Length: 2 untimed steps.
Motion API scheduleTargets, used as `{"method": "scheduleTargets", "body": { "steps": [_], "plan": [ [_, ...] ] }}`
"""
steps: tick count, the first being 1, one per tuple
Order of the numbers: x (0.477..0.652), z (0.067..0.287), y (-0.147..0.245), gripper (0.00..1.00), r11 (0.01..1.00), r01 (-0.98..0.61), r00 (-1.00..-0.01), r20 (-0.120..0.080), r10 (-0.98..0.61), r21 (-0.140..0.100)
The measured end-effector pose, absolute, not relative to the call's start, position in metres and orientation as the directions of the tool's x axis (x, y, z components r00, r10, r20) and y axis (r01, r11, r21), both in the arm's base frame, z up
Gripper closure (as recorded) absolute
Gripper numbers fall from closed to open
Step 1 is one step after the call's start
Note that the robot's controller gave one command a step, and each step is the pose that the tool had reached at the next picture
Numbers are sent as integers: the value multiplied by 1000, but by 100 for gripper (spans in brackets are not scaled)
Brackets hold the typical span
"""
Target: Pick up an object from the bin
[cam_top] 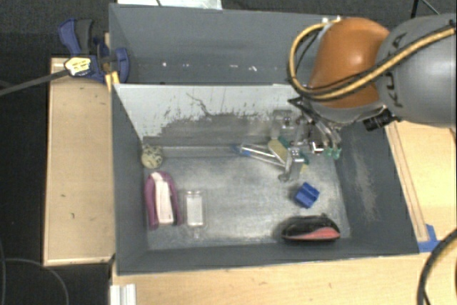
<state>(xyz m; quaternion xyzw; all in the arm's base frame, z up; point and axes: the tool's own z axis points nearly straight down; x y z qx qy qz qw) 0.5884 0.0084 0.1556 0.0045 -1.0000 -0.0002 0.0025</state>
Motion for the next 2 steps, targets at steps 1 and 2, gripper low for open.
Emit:
{"method": "scheduleTargets", "body": {
  "steps": [1, 2],
  "plan": [
    [553, 134, -57, 0, 989, -151, -989, 1, -151, -2],
    [515, 75, -73, 0, 993, -117, -993, -15, -117, -2]
  ]
}}
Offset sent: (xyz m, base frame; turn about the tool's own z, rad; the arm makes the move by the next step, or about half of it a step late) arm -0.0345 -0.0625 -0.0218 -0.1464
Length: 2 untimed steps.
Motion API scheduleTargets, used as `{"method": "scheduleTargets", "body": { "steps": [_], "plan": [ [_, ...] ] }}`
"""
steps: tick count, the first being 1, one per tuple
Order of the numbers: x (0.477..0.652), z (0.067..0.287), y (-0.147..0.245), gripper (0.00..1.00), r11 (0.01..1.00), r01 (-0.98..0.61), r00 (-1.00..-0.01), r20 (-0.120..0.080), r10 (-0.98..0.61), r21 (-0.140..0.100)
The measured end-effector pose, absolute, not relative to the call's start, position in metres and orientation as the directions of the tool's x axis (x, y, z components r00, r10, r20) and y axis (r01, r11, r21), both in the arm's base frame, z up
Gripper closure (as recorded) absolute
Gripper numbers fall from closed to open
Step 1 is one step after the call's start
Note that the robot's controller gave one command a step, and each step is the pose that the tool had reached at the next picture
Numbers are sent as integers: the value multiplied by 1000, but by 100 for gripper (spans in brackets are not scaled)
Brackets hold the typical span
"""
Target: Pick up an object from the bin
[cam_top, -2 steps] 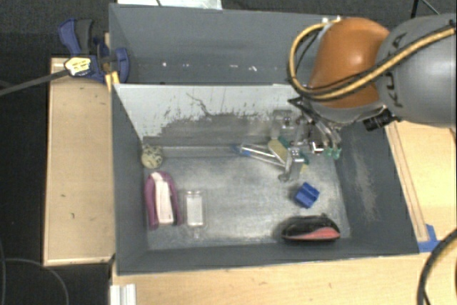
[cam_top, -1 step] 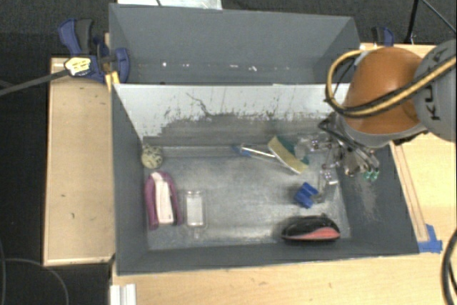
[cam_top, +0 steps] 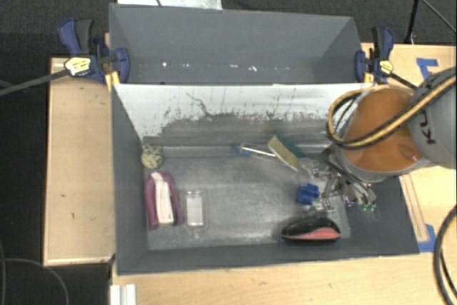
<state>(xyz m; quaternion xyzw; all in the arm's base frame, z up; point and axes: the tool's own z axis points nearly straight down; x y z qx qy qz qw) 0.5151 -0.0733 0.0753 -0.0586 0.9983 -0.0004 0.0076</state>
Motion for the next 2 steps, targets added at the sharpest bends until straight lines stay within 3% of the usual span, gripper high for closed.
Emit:
{"method": "scheduleTargets", "body": {
  "steps": [1, 2],
  "plan": [
    [517, 77, -73, 100, 993, -120, -993, -21, -120, -4],
    [518, 285, -68, 100, 999, -32, -999, -12, -32, -1]
  ]
}}
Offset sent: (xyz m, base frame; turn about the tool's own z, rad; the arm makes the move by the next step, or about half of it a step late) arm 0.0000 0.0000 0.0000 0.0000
